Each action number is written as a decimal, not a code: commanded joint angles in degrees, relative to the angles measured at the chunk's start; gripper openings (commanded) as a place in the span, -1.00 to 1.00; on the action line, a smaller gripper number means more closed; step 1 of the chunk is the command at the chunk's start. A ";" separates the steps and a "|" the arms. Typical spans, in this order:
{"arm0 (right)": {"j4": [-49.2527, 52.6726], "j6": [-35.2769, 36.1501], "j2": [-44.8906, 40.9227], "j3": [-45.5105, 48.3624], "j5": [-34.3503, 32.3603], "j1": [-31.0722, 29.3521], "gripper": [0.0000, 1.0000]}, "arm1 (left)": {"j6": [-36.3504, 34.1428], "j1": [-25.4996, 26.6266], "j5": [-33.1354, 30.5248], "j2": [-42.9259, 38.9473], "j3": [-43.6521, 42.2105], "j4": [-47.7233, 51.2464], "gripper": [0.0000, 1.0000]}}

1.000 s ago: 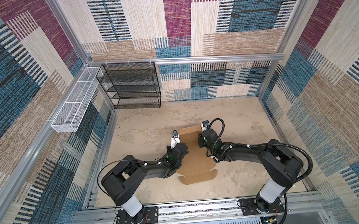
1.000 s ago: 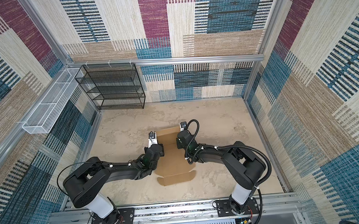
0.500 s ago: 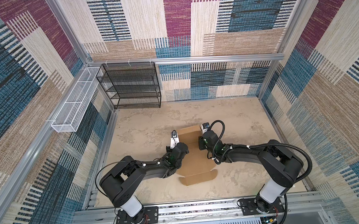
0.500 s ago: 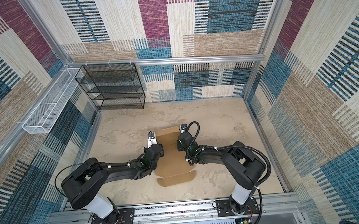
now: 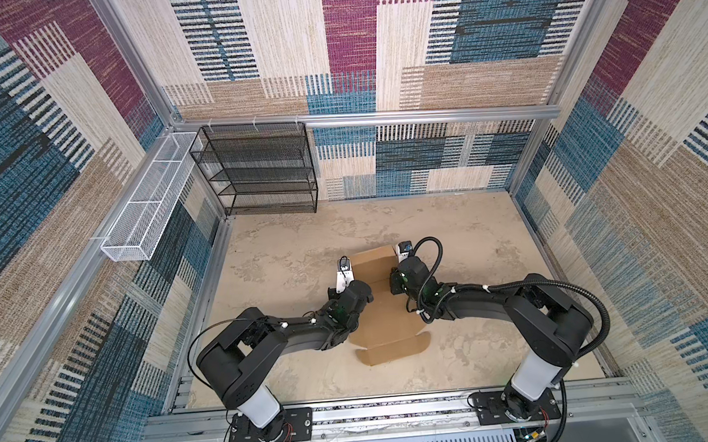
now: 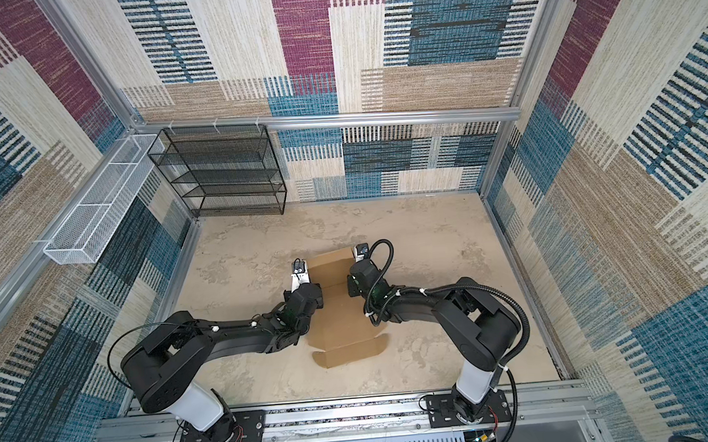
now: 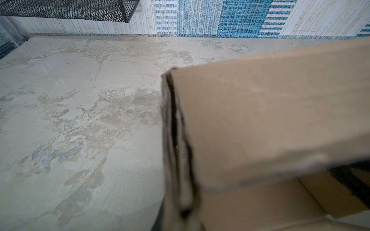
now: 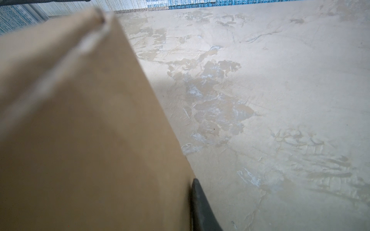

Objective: Fold the paper box

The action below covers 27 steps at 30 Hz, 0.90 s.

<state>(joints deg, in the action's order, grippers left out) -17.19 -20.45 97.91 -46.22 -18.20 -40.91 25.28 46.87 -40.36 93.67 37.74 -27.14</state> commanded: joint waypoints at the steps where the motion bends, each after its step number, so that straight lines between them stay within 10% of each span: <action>1: -1.01 0.10 0.00 -0.61 0.01 -0.05 -0.64 | -0.58 -0.03 1.64 0.57 0.38 6.20 -0.85; 27: 1.94 -0.31 0.30 -2.03 0.19 -0.01 -0.77 | 0.30 -0.02 2.44 -2.97 -0.10 6.87 -0.31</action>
<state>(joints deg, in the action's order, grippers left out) -14.92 -20.29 98.26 -47.72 -18.00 -40.91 25.28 46.89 -38.57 91.68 37.98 -20.91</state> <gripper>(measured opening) 0.116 0.342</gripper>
